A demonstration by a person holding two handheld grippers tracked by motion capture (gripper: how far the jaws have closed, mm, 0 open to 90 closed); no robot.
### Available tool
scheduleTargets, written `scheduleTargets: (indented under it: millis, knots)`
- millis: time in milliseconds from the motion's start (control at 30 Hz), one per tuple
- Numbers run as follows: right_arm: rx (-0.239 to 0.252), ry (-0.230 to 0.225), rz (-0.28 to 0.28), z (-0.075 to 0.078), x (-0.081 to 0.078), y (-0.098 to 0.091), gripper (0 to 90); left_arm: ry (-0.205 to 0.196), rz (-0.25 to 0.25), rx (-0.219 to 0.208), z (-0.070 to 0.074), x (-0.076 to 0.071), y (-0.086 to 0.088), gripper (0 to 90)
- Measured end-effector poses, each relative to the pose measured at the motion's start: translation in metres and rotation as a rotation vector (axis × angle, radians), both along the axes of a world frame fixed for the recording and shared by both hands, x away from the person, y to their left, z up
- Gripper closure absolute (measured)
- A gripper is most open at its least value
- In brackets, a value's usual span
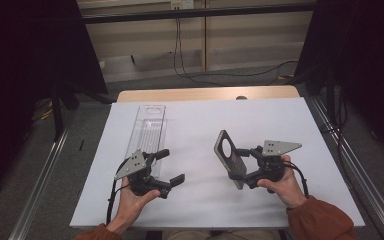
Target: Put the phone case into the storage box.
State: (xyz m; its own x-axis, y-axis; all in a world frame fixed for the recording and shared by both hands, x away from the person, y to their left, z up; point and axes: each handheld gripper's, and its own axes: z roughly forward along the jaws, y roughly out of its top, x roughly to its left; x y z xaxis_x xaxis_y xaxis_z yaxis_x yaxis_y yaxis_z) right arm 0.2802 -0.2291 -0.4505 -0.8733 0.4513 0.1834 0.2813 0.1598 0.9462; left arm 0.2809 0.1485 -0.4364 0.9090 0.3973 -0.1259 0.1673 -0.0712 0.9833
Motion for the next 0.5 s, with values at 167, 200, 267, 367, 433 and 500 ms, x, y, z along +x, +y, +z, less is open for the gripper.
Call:
scheduleTargets:
  millis: [167,200,267,367,433,500]
  knots:
    - [0.004,0.003,0.004,-0.001,0.0,0.002,12.1,-0.002,-0.03,-0.015,0.004,0.005,-0.007,1.1]
    - [0.004,0.003,0.004,-0.001,0.0,0.002,12.1,-0.001,-0.027,-0.014,0.005,0.005,-0.009,1.1]
    - [0.007,-0.002,0.011,-0.001,0.0,0.003,12.1,-0.009,-0.053,-0.018,0.007,0.008,-0.012,1.0]
    - [0.009,-0.001,0.015,0.0,-0.001,0.003,12.1,-0.021,-0.058,-0.023,0.011,0.011,-0.019,0.9]
    - [0.013,-0.001,0.012,0.0,-0.001,0.002,12.1,-0.023,-0.08,-0.027,0.013,0.013,-0.025,0.8]
    - [0.016,0.0,0.006,0.0,-0.001,0.001,12.1,-0.03,-0.103,-0.022,0.015,0.015,-0.031,0.9]
